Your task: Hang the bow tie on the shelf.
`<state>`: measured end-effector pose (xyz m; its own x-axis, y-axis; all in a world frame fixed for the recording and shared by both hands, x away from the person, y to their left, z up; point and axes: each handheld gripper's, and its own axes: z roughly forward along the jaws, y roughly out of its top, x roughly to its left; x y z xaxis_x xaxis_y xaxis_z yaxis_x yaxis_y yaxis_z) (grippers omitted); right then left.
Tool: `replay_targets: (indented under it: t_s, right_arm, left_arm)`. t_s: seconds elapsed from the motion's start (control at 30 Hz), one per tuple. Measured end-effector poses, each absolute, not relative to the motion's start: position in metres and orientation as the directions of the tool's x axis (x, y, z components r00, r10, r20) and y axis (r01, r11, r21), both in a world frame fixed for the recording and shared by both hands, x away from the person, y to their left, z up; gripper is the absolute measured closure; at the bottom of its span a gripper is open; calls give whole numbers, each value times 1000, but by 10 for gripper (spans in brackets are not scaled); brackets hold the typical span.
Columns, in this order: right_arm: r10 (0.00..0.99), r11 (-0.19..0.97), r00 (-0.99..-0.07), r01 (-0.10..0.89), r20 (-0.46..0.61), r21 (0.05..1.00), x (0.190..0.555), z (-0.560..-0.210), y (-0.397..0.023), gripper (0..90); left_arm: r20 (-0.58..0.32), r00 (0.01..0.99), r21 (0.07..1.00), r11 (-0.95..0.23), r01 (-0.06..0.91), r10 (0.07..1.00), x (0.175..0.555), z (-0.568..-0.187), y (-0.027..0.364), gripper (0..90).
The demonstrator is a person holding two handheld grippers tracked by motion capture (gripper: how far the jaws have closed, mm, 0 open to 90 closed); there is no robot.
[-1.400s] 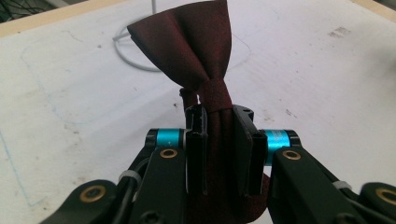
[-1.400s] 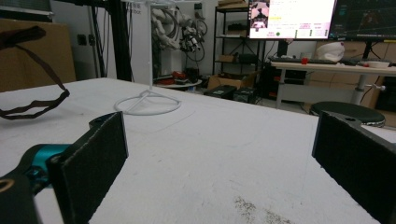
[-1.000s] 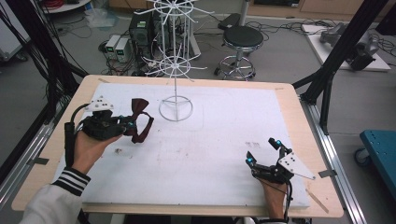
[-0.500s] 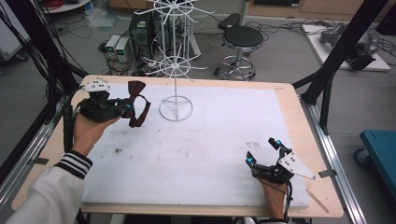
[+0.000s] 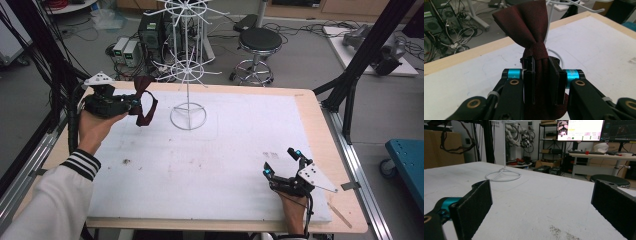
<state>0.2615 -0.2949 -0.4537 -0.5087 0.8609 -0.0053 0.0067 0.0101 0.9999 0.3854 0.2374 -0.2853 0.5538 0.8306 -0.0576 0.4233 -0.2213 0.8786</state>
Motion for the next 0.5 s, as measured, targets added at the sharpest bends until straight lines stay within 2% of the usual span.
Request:
replay_targets:
  t_s: [0.5]
  right_arm:
    - [862, 13, -507, 0, -11, 1000, 262, -454, -295, 27]
  left_arm:
    - [-20, 532, 887, -231, 401, 847, 406, -267, 229, 762]
